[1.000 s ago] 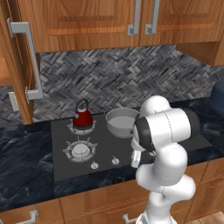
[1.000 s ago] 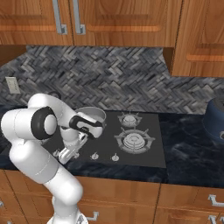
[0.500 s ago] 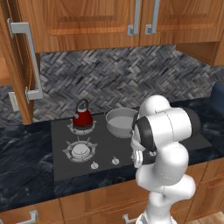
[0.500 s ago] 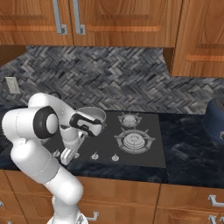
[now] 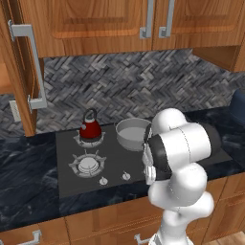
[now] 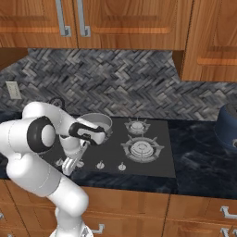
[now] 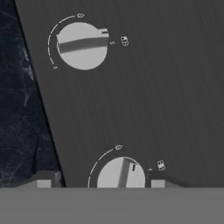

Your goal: Pick the kettle from the cabinet and place it on a stove burner. Then pick the pot from the counter and place it on another stove burner. Finally, turn both burners on.

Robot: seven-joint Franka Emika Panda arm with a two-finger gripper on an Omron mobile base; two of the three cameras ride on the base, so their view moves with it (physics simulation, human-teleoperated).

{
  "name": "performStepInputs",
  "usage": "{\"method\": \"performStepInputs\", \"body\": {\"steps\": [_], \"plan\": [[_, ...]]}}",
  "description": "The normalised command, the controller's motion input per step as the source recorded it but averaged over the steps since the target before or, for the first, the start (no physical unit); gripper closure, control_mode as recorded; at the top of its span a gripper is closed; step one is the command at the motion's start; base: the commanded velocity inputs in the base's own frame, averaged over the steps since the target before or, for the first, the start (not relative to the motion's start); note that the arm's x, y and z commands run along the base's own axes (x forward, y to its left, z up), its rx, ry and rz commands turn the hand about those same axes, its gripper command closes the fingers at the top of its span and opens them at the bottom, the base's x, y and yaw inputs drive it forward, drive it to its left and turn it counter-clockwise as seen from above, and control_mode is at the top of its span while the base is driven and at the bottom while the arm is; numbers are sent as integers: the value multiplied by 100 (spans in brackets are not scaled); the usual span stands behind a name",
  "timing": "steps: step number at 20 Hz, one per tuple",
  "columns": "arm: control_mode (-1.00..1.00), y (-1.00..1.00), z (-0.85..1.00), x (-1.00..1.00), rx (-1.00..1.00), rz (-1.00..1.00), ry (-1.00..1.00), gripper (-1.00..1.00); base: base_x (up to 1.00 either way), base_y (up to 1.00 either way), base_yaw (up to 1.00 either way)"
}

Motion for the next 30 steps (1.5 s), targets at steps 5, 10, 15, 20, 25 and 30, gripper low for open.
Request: {"method": "performStepInputs", "body": {"steps": [5, 10, 15, 20, 25, 30], "plan": [[-100, 18, 59, -10, 0, 0, 1, -100, 0, 0, 0], [-100, 14, 75, -2, 0, 0, 10, -100, 0, 0, 0], [-100, 16, 78, 0, 1, 0, 15, -100, 0, 0, 0], [-100, 12, 89, 0, 8, 0, 10, -100, 0, 0, 0], [-100, 15, 97, 0, 14, 0, 9, -100, 0, 0, 0], [-100, 18, 99, 0, 14, 0, 8, -100, 0, 0, 0]]}}
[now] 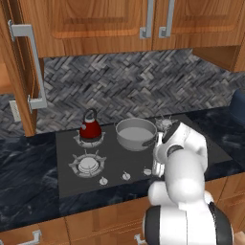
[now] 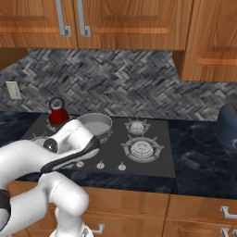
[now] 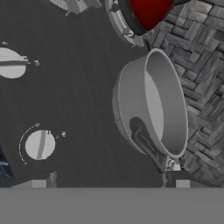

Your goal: Pick the kettle from the cabinet and place it on a stove burner. Then pick the pot from the counter and place it on another stove burner. Finally, turn both burners on.

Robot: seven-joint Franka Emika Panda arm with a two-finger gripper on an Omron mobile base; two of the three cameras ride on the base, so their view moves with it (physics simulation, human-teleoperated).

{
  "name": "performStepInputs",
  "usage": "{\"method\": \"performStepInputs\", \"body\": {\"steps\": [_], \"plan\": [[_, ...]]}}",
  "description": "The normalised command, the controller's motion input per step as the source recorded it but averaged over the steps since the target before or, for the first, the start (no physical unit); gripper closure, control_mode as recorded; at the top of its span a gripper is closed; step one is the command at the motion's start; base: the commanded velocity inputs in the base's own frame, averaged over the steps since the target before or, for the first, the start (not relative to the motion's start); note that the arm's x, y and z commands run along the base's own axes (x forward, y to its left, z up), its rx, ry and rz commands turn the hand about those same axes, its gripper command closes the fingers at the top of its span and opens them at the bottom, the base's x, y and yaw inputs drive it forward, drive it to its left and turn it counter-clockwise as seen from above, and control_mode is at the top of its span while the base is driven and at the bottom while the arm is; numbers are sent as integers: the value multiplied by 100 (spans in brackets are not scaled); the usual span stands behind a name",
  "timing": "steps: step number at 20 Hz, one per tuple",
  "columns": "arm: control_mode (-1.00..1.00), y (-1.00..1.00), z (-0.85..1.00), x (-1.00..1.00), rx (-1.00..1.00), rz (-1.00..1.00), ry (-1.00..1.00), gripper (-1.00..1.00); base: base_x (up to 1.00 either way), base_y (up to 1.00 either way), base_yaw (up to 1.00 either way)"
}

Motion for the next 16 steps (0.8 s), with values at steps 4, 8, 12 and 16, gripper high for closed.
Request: {"method": "performStepInputs", "body": {"steps": [4, 8, 12, 16], "plan": [[-100, 16, 100, 0, 13, 0, 6, -100, 0, 0, 0], [-100, 14, 100, 0, 13, 0, 2, -100, 0, 0, 0], [-100, 15, 100, -4, 14, 0, 3, -100, 0, 0, 0], [-100, 22, 100, -8, 17, 0, 4, -100, 0, 0, 0]]}}
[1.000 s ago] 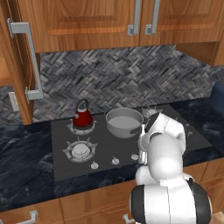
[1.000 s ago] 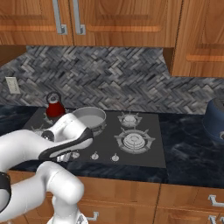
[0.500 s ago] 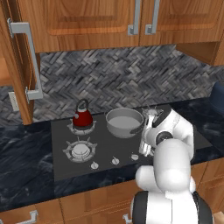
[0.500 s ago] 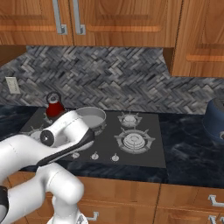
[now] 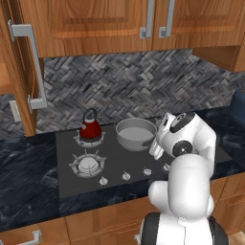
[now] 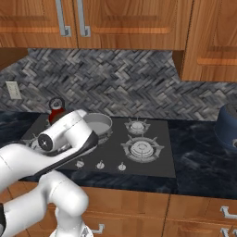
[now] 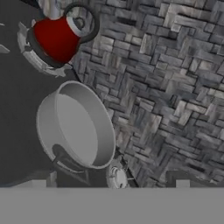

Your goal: Pick the kettle from the cabinet and place it on a stove burner. Then pick the pot from the counter and place it on another stove burner. Finally, turn both burners on.

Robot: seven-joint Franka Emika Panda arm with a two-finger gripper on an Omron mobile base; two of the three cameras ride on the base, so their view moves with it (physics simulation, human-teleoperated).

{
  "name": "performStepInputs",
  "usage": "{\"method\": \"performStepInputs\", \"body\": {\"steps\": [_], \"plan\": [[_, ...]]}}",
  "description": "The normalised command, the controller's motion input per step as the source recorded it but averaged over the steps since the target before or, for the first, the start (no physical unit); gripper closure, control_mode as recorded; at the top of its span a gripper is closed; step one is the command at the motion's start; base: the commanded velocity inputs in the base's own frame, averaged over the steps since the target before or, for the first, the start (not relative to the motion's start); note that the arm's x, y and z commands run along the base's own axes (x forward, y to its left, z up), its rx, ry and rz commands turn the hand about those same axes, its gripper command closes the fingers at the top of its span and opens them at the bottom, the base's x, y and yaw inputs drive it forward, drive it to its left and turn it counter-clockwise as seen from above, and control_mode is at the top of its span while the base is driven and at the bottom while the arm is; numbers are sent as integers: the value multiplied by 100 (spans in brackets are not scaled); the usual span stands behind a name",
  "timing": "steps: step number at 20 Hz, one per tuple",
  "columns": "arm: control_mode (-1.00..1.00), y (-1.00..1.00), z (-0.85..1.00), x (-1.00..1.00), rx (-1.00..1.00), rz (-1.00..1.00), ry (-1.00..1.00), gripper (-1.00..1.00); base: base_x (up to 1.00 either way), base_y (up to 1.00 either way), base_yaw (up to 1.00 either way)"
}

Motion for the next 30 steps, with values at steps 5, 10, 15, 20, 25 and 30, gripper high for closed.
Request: {"method": "performStepInputs", "body": {"steps": [5, 10, 15, 20, 25, 30], "plan": [[-100, 32, 100, -14, 17, 0, 2, -100, 0, 0, 0], [-100, 40, 98, -17, 17, 0, 4, -100, 0, 0, 0], [-100, 46, 80, -17, 21, 0, 10, -100, 0, 0, 0], [-100, 37, 71, -24, 26, 0, 17, -100, 0, 0, 0], [-100, 29, 72, -32, 28, 0, 32, -100, 0, 0, 0], [-100, 20, 66, -34, 33, -3, 38, -100, 0, 0, 0]]}}
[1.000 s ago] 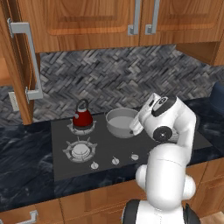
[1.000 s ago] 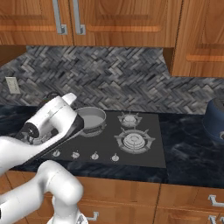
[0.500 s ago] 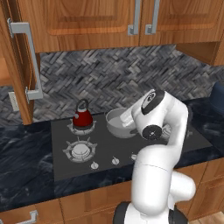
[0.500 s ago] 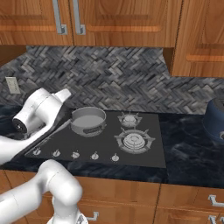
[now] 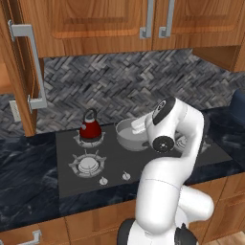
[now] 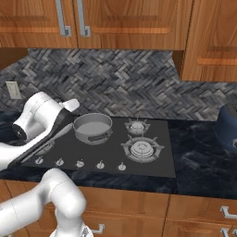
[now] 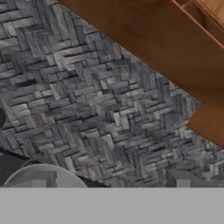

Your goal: Pick the kettle from the cabinet and place it on a stove burner. Then pick the pot from the counter and place it on another stove burner. Finally, turn both burners on.

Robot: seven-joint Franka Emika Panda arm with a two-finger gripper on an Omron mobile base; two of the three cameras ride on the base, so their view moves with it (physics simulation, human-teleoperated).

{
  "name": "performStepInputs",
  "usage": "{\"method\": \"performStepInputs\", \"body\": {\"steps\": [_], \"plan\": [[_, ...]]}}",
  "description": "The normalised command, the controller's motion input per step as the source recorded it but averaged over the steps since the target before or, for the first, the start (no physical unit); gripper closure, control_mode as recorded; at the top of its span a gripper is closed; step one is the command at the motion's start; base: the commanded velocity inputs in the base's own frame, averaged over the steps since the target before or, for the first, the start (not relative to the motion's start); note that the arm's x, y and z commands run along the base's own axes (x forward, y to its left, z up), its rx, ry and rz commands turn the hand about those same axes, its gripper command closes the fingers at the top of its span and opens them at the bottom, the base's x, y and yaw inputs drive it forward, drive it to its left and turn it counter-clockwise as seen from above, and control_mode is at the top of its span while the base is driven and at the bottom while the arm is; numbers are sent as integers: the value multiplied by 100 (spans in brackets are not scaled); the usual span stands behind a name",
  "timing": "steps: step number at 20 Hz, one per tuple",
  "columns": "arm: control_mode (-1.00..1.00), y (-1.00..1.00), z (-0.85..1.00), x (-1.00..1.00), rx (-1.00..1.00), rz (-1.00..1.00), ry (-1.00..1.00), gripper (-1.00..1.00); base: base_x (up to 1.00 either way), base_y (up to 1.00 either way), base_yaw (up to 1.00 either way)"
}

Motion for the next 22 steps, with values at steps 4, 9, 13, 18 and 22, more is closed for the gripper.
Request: {"method": "performStepInputs", "body": {"steps": [4, 9, 13, 18, 22], "plan": [[-100, 25, 40, -21, 40, -4, 26, -100, 0, 0, 0], [-100, -9, 10, -6, 27, 0, 1, -100, 0, 0, 0], [-100, -4, 14, -9, 74, -28, 8, -100, 0, 0, 0], [-100, 0, 4, -33, 71, -39, 22, -100, 0, 0, 0], [-100, -1, 26, -33, 68, -35, 26, -100, 0, 0, 0]]}}
